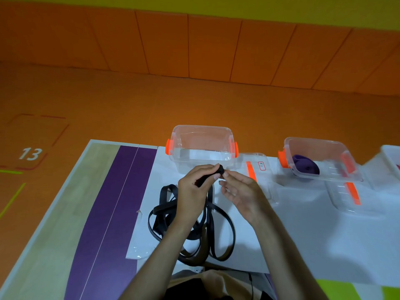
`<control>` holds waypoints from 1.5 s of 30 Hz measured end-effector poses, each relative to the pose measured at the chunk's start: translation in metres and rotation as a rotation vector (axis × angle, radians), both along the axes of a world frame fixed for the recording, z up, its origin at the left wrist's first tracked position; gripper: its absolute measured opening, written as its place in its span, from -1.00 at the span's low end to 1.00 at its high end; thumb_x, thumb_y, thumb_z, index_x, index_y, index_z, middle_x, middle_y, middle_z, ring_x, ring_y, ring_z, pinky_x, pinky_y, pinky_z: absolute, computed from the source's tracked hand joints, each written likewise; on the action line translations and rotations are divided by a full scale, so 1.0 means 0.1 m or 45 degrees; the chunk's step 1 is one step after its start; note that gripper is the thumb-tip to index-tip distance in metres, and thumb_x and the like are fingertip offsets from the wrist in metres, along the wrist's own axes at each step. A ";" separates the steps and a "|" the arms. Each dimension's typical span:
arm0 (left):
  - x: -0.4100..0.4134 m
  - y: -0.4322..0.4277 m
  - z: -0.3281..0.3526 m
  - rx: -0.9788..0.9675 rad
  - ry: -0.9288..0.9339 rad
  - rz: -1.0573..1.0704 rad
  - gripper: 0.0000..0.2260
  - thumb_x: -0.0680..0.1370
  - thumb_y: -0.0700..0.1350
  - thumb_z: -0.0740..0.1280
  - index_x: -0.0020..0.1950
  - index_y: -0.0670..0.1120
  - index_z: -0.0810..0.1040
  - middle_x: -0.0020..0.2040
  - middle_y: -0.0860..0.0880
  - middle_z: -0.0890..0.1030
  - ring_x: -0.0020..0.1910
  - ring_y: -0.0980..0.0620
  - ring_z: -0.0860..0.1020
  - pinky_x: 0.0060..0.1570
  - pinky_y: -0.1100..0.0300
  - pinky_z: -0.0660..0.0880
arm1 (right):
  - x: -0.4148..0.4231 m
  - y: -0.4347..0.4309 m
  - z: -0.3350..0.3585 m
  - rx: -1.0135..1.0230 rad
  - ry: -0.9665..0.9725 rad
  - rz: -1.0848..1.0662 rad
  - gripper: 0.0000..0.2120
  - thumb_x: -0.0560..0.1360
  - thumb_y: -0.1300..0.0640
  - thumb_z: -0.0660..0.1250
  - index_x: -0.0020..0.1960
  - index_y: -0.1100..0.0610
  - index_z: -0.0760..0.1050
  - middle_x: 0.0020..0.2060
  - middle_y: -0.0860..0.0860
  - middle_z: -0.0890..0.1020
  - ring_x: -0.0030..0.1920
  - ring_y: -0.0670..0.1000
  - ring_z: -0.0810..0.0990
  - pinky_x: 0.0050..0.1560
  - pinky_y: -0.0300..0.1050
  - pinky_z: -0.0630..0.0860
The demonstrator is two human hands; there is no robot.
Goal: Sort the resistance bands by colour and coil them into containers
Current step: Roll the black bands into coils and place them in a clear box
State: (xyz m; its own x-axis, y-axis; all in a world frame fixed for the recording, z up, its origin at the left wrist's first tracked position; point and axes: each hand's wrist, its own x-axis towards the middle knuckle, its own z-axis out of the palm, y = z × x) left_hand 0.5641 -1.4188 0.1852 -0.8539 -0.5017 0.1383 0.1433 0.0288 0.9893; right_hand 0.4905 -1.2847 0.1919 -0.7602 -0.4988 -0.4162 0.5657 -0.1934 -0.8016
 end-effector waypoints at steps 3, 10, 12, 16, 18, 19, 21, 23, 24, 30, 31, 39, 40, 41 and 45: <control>-0.01 -0.01 0.04 -0.043 -0.022 -0.039 -0.75 0.60 -0.23 0.49 0.22 0.02 0.74 0.14 0.11 0.73 0.21 0.10 0.68 0.19 0.33 0.55 | -0.03 0.02 0.03 0.062 0.300 -0.048 -0.85 0.64 0.11 0.43 0.15 0.07 0.76 0.06 0.11 0.77 0.04 0.08 0.75 0.06 -0.19 0.64; 0.01 -0.05 0.11 0.030 0.006 -0.057 -0.76 0.58 -0.21 0.52 0.24 -0.04 0.75 0.12 0.05 0.70 0.16 0.04 0.68 0.13 0.30 0.57 | -0.05 0.04 0.15 0.157 0.705 -0.073 -0.84 0.56 0.17 0.54 0.10 -0.02 0.76 0.01 0.05 0.79 0.01 0.12 0.79 -0.01 -0.05 0.73; 0.02 -0.03 0.11 0.131 0.032 0.012 -0.78 0.55 -0.22 0.56 0.18 -0.08 0.74 0.08 0.02 0.76 0.13 0.04 0.72 0.11 0.31 0.59 | -0.03 0.00 0.15 0.157 0.708 -0.125 -0.85 0.55 0.18 0.55 0.09 0.01 0.75 -0.03 0.05 0.78 -0.01 0.12 0.79 -0.02 -0.01 0.74; 0.03 -0.02 0.11 0.148 0.031 0.055 -0.82 0.53 -0.18 0.58 0.12 -0.06 0.73 0.04 0.02 0.77 0.09 0.04 0.73 0.06 0.31 0.59 | -0.02 -0.05 0.14 0.103 0.721 -0.159 -0.86 0.59 0.23 0.50 0.09 0.04 0.73 -0.03 0.04 0.76 0.04 0.10 0.77 -0.02 0.01 0.74; 0.04 -0.04 0.10 0.145 0.031 0.028 -0.81 0.53 -0.20 0.58 0.13 -0.10 0.73 0.05 0.02 0.77 0.09 0.06 0.73 0.08 0.33 0.58 | -0.03 -0.05 0.11 0.091 0.733 -0.154 -0.88 0.60 0.25 0.48 0.06 0.06 0.72 0.00 0.08 0.77 0.08 0.11 0.77 -0.01 0.01 0.74; 0.04 -0.04 0.10 0.143 0.034 0.020 -0.82 0.53 -0.22 0.57 0.12 -0.12 0.73 0.05 0.02 0.77 0.09 0.07 0.73 0.08 0.34 0.58 | -0.03 -0.05 0.10 0.083 0.730 -0.153 -0.90 0.61 0.25 0.47 0.06 0.08 0.71 0.01 0.09 0.77 0.09 0.12 0.77 0.00 0.02 0.74; 0.04 -0.06 0.09 0.152 0.040 0.030 -0.85 0.53 -0.24 0.56 0.08 -0.15 0.72 0.02 -0.01 0.77 0.06 0.07 0.73 0.06 0.33 0.58 | -0.03 -0.06 0.07 0.075 0.739 -0.124 -0.94 0.60 0.22 0.48 0.06 0.12 0.69 0.03 0.11 0.77 0.10 0.15 0.77 0.04 0.07 0.73; 0.03 -0.07 0.08 0.172 0.051 0.075 -0.87 0.52 -0.25 0.57 0.04 -0.14 0.72 -0.01 -0.05 0.77 0.04 0.02 0.73 0.06 0.29 0.60 | -0.05 -0.06 0.06 0.118 0.787 -0.080 -0.92 0.59 0.17 0.51 0.07 0.10 0.68 0.06 0.09 0.76 0.04 0.15 0.78 0.07 0.09 0.73; 0.03 -0.08 0.08 0.175 0.057 0.101 -0.88 0.52 -0.25 0.57 0.02 -0.13 0.72 -0.02 -0.06 0.77 0.04 -0.01 0.73 0.07 0.25 0.61 | -0.05 -0.07 0.06 0.147 0.815 -0.067 -0.92 0.58 0.15 0.52 0.06 0.07 0.68 0.06 0.06 0.76 0.01 0.15 0.79 0.05 0.07 0.73; 0.04 -0.05 0.11 0.287 0.115 0.236 -0.88 0.50 -0.25 0.59 -0.03 -0.09 0.73 -0.04 -0.07 0.77 0.01 -0.03 0.75 0.04 0.23 0.63 | -0.06 -0.07 0.06 0.211 0.936 -0.074 -0.93 0.54 0.05 0.54 0.00 0.00 0.69 0.01 0.01 0.76 0.11 0.10 0.74 -0.05 0.04 0.72; 0.03 -0.04 0.13 0.321 0.130 0.242 -0.88 0.50 -0.26 0.59 -0.03 -0.09 0.74 -0.02 -0.07 0.77 0.04 -0.03 0.75 0.06 0.23 0.63 | -0.06 -0.07 0.06 0.216 0.934 -0.088 -0.93 0.53 0.05 0.55 -0.01 0.00 0.70 0.01 0.00 0.76 0.12 0.09 0.74 0.01 0.10 0.71; -0.01 0.03 0.12 0.387 0.075 0.177 -0.87 0.55 -0.20 0.54 0.08 -0.06 0.79 0.09 -0.03 0.77 0.18 0.02 0.72 0.17 0.25 0.60 | -0.02 -0.05 0.06 0.198 0.862 -0.174 -0.87 0.47 0.09 0.60 -0.02 -0.08 0.73 -0.02 -0.02 0.78 0.08 0.01 0.77 0.07 -0.16 0.68; 0.00 0.03 0.12 0.366 0.071 0.152 -0.86 0.55 -0.19 0.54 0.09 -0.05 0.79 0.11 -0.03 0.77 0.19 0.01 0.71 0.19 0.24 0.60 | -0.02 -0.04 0.07 0.198 0.867 -0.179 -0.83 0.48 0.09 0.60 0.03 -0.10 0.72 0.00 -0.03 0.78 0.10 0.01 0.76 0.08 -0.18 0.67; 0.01 0.03 0.12 0.341 0.066 0.131 -0.85 0.56 -0.18 0.53 0.11 -0.03 0.79 0.12 -0.03 0.76 0.20 0.01 0.70 0.20 0.23 0.59 | -0.03 -0.03 0.07 0.203 0.875 -0.171 -0.79 0.49 0.10 0.59 0.09 -0.11 0.71 0.03 -0.03 0.77 0.12 0.02 0.76 0.11 -0.16 0.68; 0.03 -0.02 0.09 0.143 0.058 0.105 -0.83 0.60 -0.20 0.49 0.15 -0.01 0.77 0.10 0.04 0.76 0.19 0.03 0.70 0.19 0.22 0.60 | -0.01 -0.01 0.05 0.173 0.839 -0.050 -0.85 0.50 0.06 0.58 0.04 0.02 0.70 0.04 0.06 0.78 0.11 0.12 0.77 0.14 0.15 0.70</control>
State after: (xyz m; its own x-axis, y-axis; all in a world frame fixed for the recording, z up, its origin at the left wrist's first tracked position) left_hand 0.5672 -1.4208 0.1939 -0.8033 -0.5844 0.1149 0.1897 -0.0681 0.9795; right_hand 0.4890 -1.2852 0.1967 -0.8934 -0.4414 0.0838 -0.0553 -0.0770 -0.9955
